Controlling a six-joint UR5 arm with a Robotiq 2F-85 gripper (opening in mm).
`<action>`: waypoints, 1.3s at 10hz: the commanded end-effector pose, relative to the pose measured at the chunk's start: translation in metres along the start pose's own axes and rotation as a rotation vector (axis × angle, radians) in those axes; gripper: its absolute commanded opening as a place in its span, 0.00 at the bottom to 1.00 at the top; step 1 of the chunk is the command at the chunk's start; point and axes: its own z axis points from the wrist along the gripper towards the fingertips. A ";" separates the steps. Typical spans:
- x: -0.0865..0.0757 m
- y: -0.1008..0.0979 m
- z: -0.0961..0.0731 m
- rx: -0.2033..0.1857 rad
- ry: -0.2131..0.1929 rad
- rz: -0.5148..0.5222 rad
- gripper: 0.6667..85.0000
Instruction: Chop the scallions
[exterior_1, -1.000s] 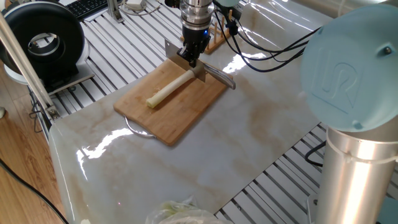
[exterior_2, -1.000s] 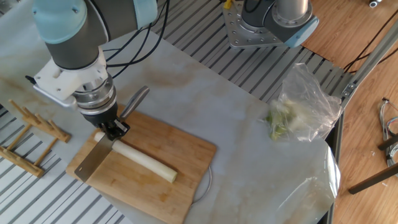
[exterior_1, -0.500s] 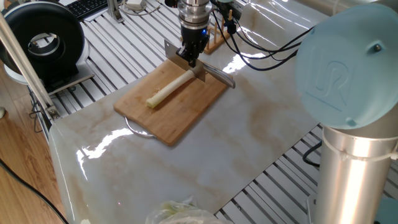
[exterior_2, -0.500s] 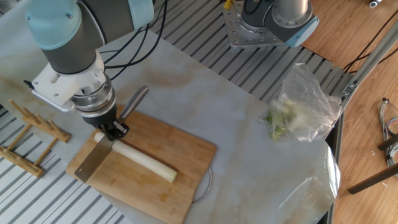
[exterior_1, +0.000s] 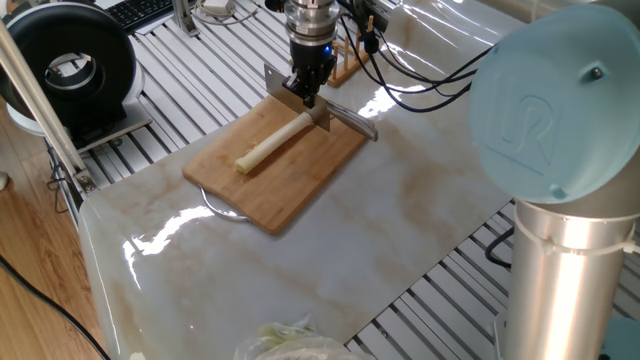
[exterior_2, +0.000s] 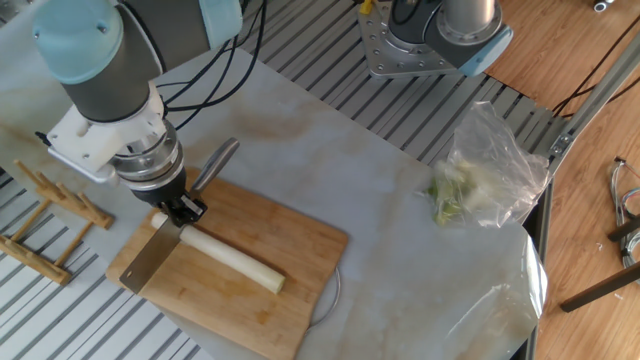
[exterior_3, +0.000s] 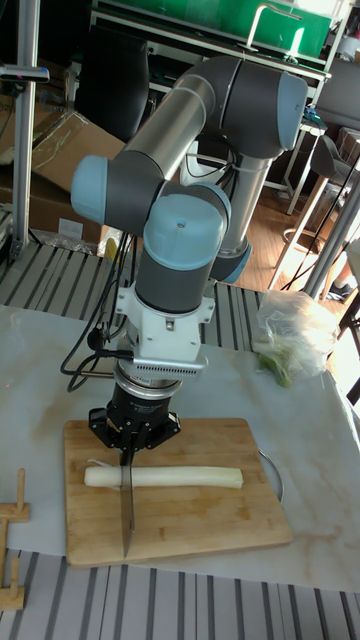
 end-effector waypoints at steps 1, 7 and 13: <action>0.001 0.003 -0.001 -0.019 0.011 0.008 0.01; 0.002 0.003 -0.001 -0.033 0.020 0.003 0.01; 0.005 -0.002 -0.004 -0.016 0.032 0.008 0.01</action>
